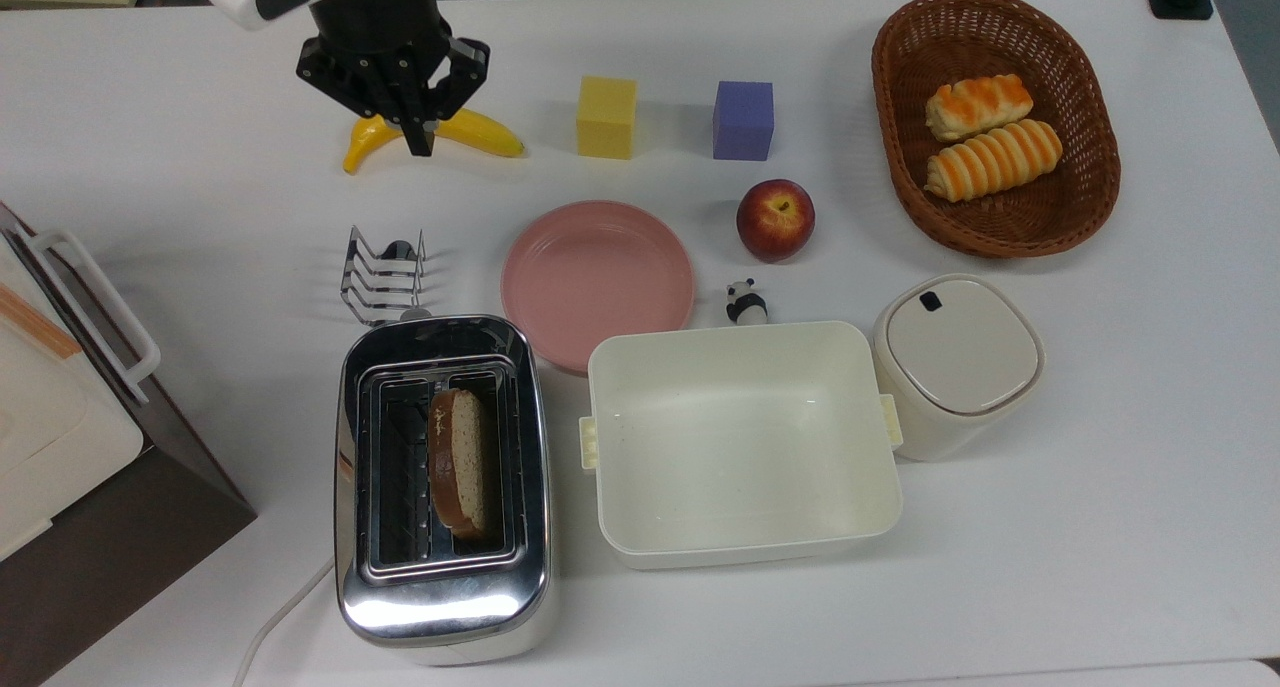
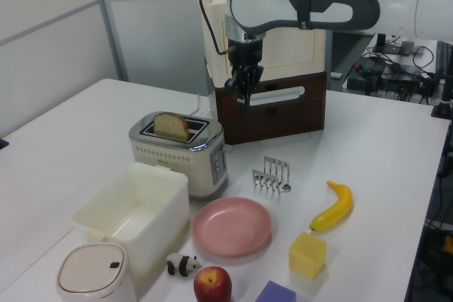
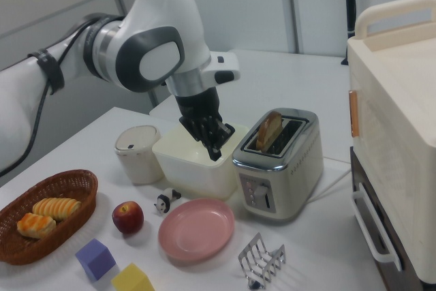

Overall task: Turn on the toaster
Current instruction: 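Lower the gripper beside the toaster down onto the lever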

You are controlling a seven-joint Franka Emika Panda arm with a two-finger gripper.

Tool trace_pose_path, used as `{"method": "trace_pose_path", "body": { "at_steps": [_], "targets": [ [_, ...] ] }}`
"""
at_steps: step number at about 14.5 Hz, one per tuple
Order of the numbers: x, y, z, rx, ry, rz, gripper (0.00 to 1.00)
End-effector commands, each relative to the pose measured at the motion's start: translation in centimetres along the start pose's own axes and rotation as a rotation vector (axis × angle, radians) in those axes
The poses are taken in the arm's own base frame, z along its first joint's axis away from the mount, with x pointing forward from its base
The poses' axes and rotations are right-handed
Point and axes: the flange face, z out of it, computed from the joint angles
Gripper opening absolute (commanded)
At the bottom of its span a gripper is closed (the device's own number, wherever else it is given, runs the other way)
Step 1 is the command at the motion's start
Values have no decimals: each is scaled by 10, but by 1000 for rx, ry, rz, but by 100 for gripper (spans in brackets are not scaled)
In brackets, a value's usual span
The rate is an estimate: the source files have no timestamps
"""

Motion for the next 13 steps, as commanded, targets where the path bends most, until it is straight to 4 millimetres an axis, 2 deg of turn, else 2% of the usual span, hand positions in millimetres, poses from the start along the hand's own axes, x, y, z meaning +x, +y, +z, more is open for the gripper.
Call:
{"method": "trace_pose_path", "body": {
  "at_steps": [1, 3, 9, 13],
  "targets": [
    [4, 9, 16, -9, -8, -8, 0],
    [8, 13, 26, -27, -9, -8, 0],
    [18, 23, 39, -32, 18, 2, 0],
    [26, 35, 61, -33, 14, 14, 0]
  ]
}}
